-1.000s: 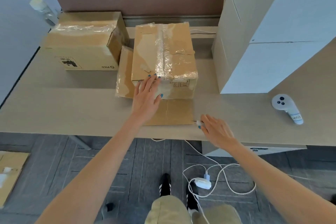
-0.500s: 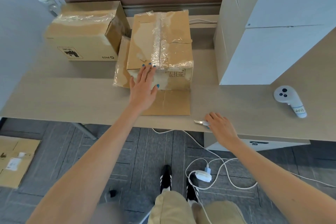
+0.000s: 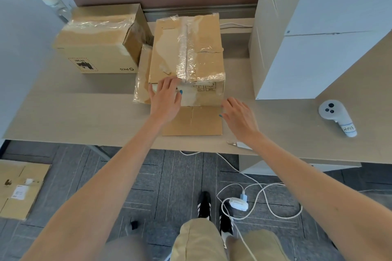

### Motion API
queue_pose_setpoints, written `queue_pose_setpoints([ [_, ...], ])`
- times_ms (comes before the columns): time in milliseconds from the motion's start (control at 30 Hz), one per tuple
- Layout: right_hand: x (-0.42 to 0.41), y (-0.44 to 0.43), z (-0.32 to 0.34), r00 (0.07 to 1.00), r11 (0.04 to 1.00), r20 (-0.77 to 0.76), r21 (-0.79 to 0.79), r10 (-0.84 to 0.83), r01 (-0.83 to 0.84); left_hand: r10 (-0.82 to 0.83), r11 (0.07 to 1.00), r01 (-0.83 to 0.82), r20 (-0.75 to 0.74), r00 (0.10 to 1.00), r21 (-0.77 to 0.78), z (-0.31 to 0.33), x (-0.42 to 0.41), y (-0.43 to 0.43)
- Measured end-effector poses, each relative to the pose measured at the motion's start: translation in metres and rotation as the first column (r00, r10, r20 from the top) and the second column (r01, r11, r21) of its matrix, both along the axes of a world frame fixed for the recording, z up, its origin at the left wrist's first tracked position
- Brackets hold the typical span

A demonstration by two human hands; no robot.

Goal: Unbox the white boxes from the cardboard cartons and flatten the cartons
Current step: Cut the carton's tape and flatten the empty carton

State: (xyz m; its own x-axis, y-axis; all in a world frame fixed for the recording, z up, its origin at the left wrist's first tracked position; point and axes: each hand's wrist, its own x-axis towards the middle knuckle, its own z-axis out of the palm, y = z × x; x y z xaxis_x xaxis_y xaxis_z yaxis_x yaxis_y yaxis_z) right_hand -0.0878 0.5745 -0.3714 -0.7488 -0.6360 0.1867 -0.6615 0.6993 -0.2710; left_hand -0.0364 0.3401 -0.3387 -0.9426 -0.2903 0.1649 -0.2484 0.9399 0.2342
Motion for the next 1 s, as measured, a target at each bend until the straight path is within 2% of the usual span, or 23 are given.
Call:
queue_pose_setpoints([
  [100, -0.015, -0.029, 0.021, 0.998, 0.994, -0.056, -0.107, -0.025, 0.018, 0.02, 1.0, -0.02, -0.043, 0.999, -0.002, 0.007, -0.013, -0.005],
  [233, -0.034, -0.057, 0.033, 0.989, 0.992, -0.136, -0.115, -0.063, 0.048, 0.068, 0.998, -0.067, -0.07, 0.995, 0.011, 0.005, -0.03, -0.015],
  [433, -0.055, -0.074, 0.029, 0.995, 0.999, -0.102, -0.044, -0.012, 0.007, 0.246, 0.94, -0.282, 0.191, 0.95, 0.193, 0.012, -0.055, -0.027],
  [533, -0.059, -0.078, 0.025, 1.0, 0.999, -0.027, 0.053, 0.013, -0.012, 0.274, 0.904, -0.344, 0.274, 0.922, 0.254, 0.017, -0.069, -0.03],
  [633, -0.06, -0.076, 0.024, 1.0, 0.998, 0.001, 0.061, 0.004, -0.004, 0.262, 0.899, -0.358, 0.343, 0.902, 0.253, 0.019, -0.078, -0.028],
  [867, -0.064, -0.075, 0.024, 0.999, 1.0, 0.034, 0.017, 0.016, -0.016, 0.285, 0.901, -0.377, 0.362, 0.888, 0.215, 0.028, -0.089, -0.022],
  [1000, -0.065, -0.074, 0.023, 0.998, 0.999, 0.064, 0.033, 0.007, -0.009, 0.253, 0.896, -0.361, 0.369, 0.894, 0.259, 0.04, -0.092, -0.031],
])
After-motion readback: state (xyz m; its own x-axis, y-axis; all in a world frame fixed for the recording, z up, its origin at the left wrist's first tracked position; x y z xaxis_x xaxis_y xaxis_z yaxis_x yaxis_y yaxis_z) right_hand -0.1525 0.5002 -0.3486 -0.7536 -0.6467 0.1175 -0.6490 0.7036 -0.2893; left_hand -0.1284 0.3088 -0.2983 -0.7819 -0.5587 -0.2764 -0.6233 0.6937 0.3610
